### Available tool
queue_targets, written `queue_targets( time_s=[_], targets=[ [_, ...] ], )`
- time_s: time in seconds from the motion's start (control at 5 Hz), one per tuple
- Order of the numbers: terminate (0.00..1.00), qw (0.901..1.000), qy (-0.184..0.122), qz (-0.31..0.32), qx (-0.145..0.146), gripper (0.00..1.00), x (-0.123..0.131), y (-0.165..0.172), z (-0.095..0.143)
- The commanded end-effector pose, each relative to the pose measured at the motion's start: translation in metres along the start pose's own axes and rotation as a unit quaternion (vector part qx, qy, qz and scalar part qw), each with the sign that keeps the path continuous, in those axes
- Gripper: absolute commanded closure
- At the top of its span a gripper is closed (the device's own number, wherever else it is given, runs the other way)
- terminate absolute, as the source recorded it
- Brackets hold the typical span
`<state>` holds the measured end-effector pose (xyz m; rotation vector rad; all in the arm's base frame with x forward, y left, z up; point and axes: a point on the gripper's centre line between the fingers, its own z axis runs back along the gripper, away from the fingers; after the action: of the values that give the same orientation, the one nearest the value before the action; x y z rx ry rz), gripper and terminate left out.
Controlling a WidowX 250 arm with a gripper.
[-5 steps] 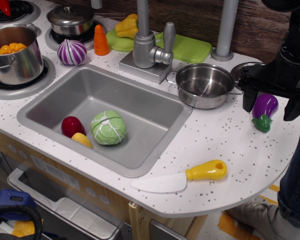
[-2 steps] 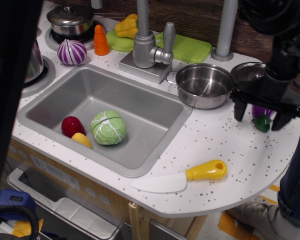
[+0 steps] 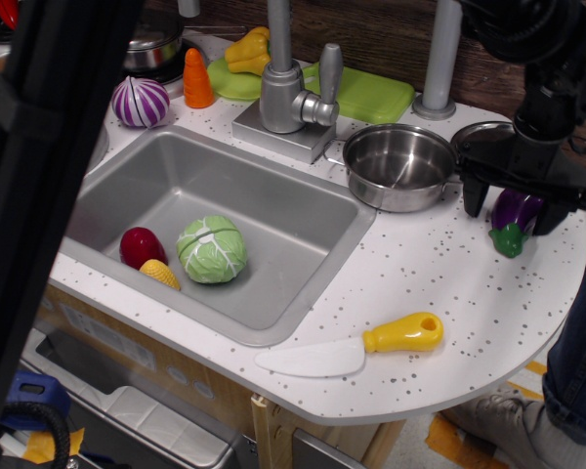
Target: Put eggplant in pot or pan
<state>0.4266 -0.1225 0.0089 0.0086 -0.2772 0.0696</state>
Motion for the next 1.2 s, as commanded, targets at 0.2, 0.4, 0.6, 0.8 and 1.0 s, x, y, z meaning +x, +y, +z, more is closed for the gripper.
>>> queue_targets(
  time_s=[0.2, 0.4, 0.6, 0.8, 1.0],
  targets=[
    [0.0, 0.9993, -0.026, 0.011, -0.026, 0.0, 0.017, -0.006, 0.003],
    [0.0, 0.9992, -0.026, 0.016, -0.028, 1.0, 0.015, -0.008, 0.001],
    [0.0, 0.9994, -0.022, 0.021, -0.017, 1.0, 0.014, -0.012, 0.01],
    [0.0, 0.9997, 0.0, 0.025, 0.002, 1.0, 0.018, -0.012, 0.047],
    [0.0, 0.9989, 0.005, 0.017, 0.044, 1.0, 0.019, -0.003, 0.073]
  ],
)
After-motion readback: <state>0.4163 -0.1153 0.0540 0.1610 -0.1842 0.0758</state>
